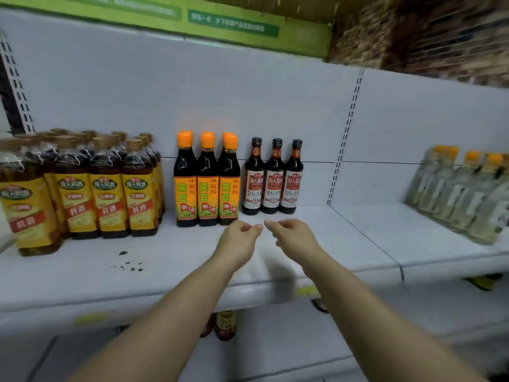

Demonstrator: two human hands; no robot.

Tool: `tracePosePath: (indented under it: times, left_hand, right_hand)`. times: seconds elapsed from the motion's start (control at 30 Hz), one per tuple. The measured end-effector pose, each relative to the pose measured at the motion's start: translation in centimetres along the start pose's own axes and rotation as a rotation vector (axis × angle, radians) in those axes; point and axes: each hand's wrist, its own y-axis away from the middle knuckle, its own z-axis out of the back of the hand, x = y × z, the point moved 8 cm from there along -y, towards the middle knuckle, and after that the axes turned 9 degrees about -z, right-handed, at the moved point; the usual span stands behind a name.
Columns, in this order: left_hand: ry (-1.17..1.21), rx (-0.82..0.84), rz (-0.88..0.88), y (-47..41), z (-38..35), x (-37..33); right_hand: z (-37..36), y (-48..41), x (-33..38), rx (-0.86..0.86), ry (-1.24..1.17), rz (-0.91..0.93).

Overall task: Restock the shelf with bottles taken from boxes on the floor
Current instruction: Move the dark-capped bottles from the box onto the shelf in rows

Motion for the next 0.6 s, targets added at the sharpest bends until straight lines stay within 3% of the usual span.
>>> tracePosePath:
  times: [0.3, 0.6]
  left_hand:
    - [0.093, 0.068, -0.074, 4.6, -3.3, -2.5]
    - [0.149, 0.189, -0.105, 8.8, -12.2, -5.4]
  right_hand:
    - [5.7, 5.6, -3.3, -0.134, -0.056, -0.086]
    - [14.6, 10.6, -9.3, -0.249, -0.106, -0.186]
